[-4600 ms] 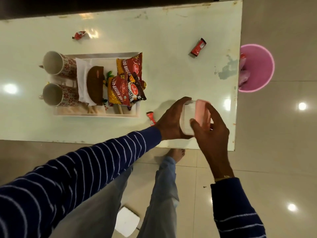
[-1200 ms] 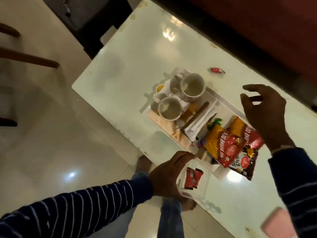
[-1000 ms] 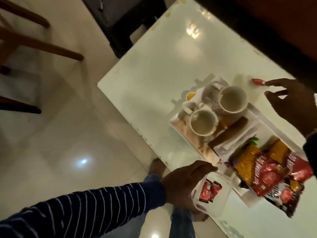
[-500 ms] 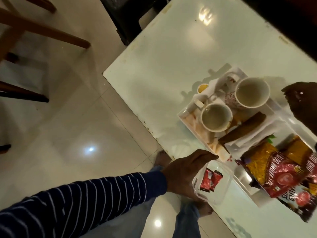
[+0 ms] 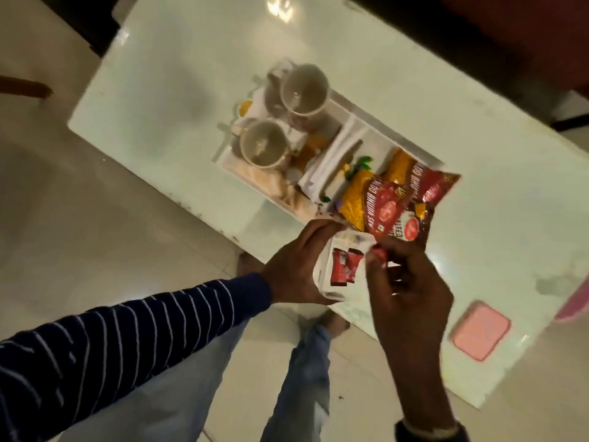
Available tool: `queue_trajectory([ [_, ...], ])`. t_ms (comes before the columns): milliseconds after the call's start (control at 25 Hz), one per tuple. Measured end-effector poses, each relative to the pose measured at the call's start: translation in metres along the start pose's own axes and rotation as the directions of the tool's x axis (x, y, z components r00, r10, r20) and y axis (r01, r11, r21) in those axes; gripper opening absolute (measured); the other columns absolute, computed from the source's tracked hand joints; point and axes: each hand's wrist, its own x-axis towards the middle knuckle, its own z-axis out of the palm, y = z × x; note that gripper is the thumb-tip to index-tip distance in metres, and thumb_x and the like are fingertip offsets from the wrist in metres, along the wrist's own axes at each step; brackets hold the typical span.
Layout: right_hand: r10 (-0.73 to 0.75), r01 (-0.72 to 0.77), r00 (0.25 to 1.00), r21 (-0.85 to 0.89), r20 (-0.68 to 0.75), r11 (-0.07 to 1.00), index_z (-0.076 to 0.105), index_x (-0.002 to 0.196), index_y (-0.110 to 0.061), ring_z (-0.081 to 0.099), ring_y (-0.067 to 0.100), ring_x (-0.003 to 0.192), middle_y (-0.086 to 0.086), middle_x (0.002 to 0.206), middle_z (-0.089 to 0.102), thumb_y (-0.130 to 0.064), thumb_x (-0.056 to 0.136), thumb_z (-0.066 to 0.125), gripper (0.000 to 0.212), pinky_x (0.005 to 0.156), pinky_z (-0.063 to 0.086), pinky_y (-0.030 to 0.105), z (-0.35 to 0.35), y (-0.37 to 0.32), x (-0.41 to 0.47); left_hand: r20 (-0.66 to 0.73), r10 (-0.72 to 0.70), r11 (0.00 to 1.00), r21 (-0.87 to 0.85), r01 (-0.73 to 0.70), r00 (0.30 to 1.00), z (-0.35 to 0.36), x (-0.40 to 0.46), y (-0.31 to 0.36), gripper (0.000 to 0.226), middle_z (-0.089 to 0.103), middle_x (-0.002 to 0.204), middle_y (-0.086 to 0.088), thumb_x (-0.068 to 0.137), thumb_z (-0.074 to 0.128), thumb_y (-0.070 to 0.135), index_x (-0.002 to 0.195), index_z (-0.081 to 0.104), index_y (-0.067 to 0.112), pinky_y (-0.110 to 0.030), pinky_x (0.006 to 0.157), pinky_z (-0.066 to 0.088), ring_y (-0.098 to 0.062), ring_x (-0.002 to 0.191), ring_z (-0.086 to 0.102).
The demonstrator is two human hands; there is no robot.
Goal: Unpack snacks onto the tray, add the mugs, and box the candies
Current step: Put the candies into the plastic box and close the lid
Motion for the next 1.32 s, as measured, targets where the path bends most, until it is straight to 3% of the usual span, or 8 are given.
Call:
queue_trajectory([
  [240,0.134,-0.122,0.957,0.059,-0.257,0.991,0.064,0.119,-0.036,0.066,0.002,0.073,-0.012,0.113,0.069,-0.047,0.093,0.058,0.029,0.057,0.044,0.002,-0.041,0.073,-0.038,0.022,-0.012,1.0,0.003,0.012,1.0,0.057,-0.005,0.033,0.114,0.034,0.144,0.001,0.058,0.091,0.05,0.147,0.025,0.022,-0.016,0.1,0.044,-0.008,0.132,0.04],
  [360,0.311,-0.327,0.826,0.05,-0.47,0.944,0.064,0.124,-0.022,0.067,0.019,0.096,0.004,0.121,0.064,-0.037,0.089,0.066,0.038,0.079,0.049,0.015,-0.082,0.149,-0.037,0.006,-0.011,1.0,-0.006,0.011,1.0,0.08,-0.01,0.046,0.114,0.033,0.145,0.0,0.058,0.092,0.045,0.147,0.023,0.026,-0.018,0.1,0.046,-0.008,0.134,0.038],
  [480,0.545,-0.631,0.745,-0.14,-0.384,0.763,0.042,0.144,-0.008,0.041,0.038,0.133,0.02,0.143,0.043,-0.034,0.085,0.073,0.072,0.11,0.034,0.046,-0.107,0.223,-0.04,0.014,-0.005,1.0,0.018,0.005,1.0,0.102,-0.015,0.057,0.115,0.032,0.145,-0.001,0.057,0.091,0.047,0.147,0.023,0.025,-0.029,0.1,0.051,-0.011,0.135,0.038],
  [600,0.57,-0.637,0.767,-0.235,-0.295,0.734,0.028,0.15,-0.012,0.034,0.043,0.134,0.019,0.148,0.035,-0.043,0.08,0.076,0.091,0.104,0.037,0.058,-0.108,0.257,-0.043,0.015,-0.004,1.0,0.017,0.004,1.0,0.116,-0.015,0.059,0.114,0.032,0.145,0.0,0.058,0.089,0.05,0.147,0.023,0.024,-0.027,0.099,0.051,-0.006,0.134,0.036],
  [920,0.654,-0.667,0.688,0.08,-0.317,0.741,0.038,0.141,-0.011,0.049,0.035,0.126,0.016,0.137,0.051,-0.028,0.066,0.089,0.092,0.096,0.044,0.037,-0.107,0.274,-0.031,0.041,-0.044,0.993,0.108,0.04,0.998,0.128,-0.015,0.056,0.111,0.035,0.146,-0.004,0.061,0.089,0.049,0.148,0.023,0.024,-0.03,0.096,0.053,-0.014,0.134,0.04],
  [1080,0.477,-0.514,0.837,-0.081,-0.269,0.854,0.065,0.102,-0.008,0.064,0.028,0.079,0.01,0.091,0.069,-0.019,0.081,0.069,0.024,0.07,0.042,0.022,-0.111,0.236,-0.041,0.061,-0.045,0.978,0.206,0.032,0.997,0.126,-0.014,0.056,0.111,0.036,0.145,-0.006,0.062,0.089,0.047,0.149,0.026,0.018,-0.042,0.092,0.058,-0.024,0.134,0.043],
  [1240,0.255,-0.269,0.96,-0.118,-0.118,0.956,0.066,0.11,-0.008,0.06,0.006,0.059,-0.001,0.077,0.064,-0.031,0.091,0.046,0.035,0.052,0.047,0.008,-0.08,0.172,-0.075,0.062,-0.025,0.98,0.197,0.013,0.998,0.128,-0.014,0.058,0.113,0.037,0.145,-0.008,0.062,0.091,0.043,0.15,0.025,0.017,-0.043,0.094,0.057,-0.025,0.134,0.043],
  [1320,0.21,-0.212,0.977,-0.122,-0.027,0.97,0.057,0.133,-0.015,0.067,0.018,0.071,0.004,0.091,0.069,-0.034,0.1,0.039,0.042,0.068,0.06,0.031,-0.063,0.151,-0.089,0.062,-0.035,0.983,0.182,0.023,0.997,0.129,-0.015,0.063,0.115,0.036,0.145,-0.008,0.06,0.092,0.041,0.15,0.023,0.018,-0.047,0.094,0.056,-0.027,0.135,0.042],
])
